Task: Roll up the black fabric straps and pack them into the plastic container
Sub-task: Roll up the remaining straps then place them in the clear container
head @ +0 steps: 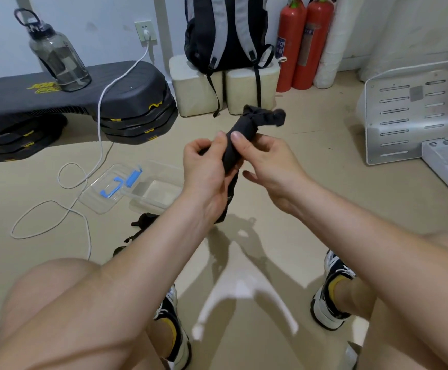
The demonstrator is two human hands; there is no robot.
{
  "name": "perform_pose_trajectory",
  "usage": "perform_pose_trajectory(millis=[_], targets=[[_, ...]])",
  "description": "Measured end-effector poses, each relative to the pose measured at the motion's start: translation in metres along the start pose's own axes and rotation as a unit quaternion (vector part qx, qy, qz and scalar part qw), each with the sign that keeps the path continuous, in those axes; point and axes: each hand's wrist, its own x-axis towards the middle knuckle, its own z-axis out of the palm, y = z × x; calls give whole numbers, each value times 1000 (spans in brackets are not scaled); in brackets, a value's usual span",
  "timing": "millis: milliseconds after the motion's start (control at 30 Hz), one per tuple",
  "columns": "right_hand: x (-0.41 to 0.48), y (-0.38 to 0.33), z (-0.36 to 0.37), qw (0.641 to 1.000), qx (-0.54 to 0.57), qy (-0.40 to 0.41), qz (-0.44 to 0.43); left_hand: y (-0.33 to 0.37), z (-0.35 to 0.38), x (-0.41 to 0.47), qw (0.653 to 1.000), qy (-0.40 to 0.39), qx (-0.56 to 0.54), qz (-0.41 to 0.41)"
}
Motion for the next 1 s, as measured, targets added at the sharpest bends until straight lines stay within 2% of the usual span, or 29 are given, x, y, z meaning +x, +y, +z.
perform_pose_trajectory(millis=[100,200,267,300,334,400,434,467,534,567,600,667,767,901,1001], targets=[[7,3,-1,1000,1,20,-3,-7,4,-9,997,-39,57,-25],[17,-6,-10,986,-143,63,-52,1,5,-20,963,-121,238,-10],[24,-17,-22,957,-262,73,-97,9,2,-24,908,-190,373,18],[27,-23,-29,947,-298,54,-109,12,0,-22,876,-194,434,83],[27,-29,-35,935,-333,21,-121,17,-4,-19,839,-176,479,189],[24,-37,-40,901,-400,-52,-158,32,-12,-11,746,-139,489,430],[22,-39,-42,888,-417,-81,-174,39,-15,-7,696,-142,490,505],[20,-42,-43,878,-429,-106,-186,45,-17,-2,657,-157,508,534],[16,-46,-43,858,-451,-142,-203,51,-20,7,622,-192,579,490],[14,-47,-42,850,-459,-160,-203,53,-21,9,626,-212,607,442],[13,-47,-43,847,-461,-178,-196,54,-23,9,646,-240,610,392],[11,-47,-44,850,-454,-192,-185,56,-24,10,702,-277,583,301],[9,-47,-45,867,-427,-180,-185,59,-24,5,746,-275,552,249],[8,-48,-46,919,-333,-116,-176,55,-22,-2,861,-247,398,198],[8,-46,-49,966,-191,-109,-135,54,-22,-5,919,-205,294,163]])
